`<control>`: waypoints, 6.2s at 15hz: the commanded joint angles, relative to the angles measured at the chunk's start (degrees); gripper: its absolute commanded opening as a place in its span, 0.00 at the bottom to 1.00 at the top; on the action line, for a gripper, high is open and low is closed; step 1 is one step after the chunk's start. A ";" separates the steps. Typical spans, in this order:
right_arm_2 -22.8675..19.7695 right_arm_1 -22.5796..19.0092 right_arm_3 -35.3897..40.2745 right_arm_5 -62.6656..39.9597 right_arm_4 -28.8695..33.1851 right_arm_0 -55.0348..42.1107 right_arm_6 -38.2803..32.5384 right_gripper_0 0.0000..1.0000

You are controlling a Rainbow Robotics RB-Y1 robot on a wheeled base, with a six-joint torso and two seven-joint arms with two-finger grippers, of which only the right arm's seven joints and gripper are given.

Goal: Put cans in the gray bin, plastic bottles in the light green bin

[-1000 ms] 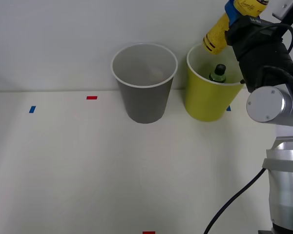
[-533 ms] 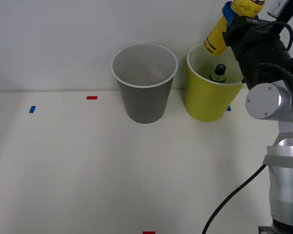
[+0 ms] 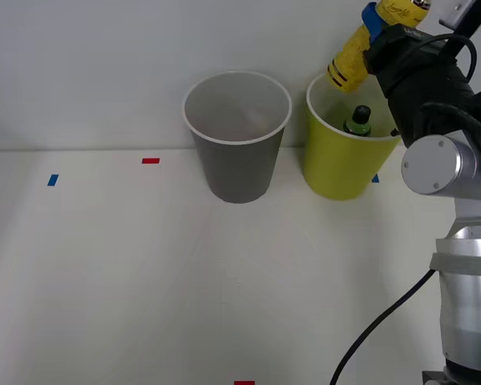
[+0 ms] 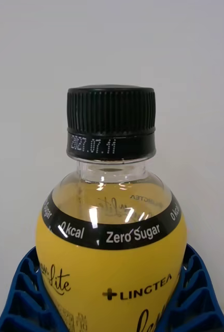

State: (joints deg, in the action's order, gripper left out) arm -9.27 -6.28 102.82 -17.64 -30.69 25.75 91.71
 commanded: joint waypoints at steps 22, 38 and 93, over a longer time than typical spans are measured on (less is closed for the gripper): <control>-0.13 -1.02 -6.32 4.98 -2.97 2.73 1.45 1.00; 6.55 -1.37 26.20 7.88 4.15 -41.22 -2.86 1.00; 13.40 -0.67 3.61 78.46 37.55 -96.50 -15.51 1.00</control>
State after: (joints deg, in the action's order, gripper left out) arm 3.88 -7.37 106.49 60.82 6.81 -70.53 76.02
